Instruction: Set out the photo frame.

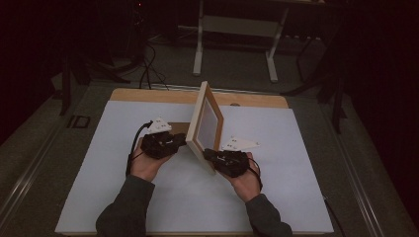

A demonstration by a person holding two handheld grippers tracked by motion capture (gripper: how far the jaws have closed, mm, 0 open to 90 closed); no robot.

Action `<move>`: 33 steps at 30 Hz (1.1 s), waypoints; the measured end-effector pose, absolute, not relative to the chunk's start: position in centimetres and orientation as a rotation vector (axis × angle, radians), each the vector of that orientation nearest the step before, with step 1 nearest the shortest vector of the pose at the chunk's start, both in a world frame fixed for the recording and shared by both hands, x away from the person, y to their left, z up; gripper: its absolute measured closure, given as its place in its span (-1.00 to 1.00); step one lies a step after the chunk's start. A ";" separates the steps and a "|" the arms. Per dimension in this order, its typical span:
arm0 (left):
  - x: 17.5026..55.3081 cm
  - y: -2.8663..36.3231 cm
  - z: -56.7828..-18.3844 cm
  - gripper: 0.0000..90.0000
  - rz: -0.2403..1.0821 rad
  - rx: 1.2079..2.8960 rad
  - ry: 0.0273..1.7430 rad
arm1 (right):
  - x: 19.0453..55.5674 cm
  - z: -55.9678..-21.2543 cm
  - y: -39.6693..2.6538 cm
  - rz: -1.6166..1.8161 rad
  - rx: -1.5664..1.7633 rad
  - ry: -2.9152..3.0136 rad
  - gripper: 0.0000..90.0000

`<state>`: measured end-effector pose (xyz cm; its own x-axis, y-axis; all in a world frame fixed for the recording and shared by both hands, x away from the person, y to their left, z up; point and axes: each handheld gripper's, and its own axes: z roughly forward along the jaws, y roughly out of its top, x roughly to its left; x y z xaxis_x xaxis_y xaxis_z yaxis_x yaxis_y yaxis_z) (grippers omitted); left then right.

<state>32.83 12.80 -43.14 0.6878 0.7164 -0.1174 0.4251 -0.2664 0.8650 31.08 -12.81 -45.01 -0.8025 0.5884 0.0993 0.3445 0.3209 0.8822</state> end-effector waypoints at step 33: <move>30.5 12.7 -42.4 -0.17 0.284 1.958 0.832 | 31.4 -46.2 -15.4 1.329 0.918 2.374 0.35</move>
